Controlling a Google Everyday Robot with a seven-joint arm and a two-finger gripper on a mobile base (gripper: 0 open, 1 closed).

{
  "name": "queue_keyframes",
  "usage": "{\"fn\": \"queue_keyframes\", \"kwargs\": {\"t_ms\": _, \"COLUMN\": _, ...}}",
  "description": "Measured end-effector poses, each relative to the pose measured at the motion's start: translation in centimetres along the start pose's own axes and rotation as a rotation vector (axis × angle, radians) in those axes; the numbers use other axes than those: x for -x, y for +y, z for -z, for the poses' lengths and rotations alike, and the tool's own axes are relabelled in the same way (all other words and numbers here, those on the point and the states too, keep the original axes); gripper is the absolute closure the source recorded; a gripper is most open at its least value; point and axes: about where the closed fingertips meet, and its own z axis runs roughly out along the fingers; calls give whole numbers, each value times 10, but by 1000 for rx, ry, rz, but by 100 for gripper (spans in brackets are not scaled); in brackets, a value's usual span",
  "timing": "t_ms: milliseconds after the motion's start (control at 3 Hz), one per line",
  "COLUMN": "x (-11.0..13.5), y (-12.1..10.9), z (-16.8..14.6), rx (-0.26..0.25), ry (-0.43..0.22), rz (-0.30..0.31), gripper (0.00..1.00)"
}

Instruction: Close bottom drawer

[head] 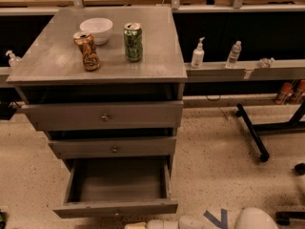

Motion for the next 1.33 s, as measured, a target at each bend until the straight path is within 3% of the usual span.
{"fn": "queue_keyframes", "kwargs": {"t_ms": 333, "x": -1, "y": -5, "z": -2, "rx": -14, "ry": 0, "rz": 2, "gripper": 100}}
{"fn": "queue_keyframes", "kwargs": {"t_ms": 1000, "x": 7, "y": -51, "z": -63, "rx": 89, "ry": 20, "rz": 53, "gripper": 100}}
{"fn": "queue_keyframes", "kwargs": {"t_ms": 1333, "x": 27, "y": -70, "z": -85, "rx": 91, "ry": 12, "rz": 85, "gripper": 100}}
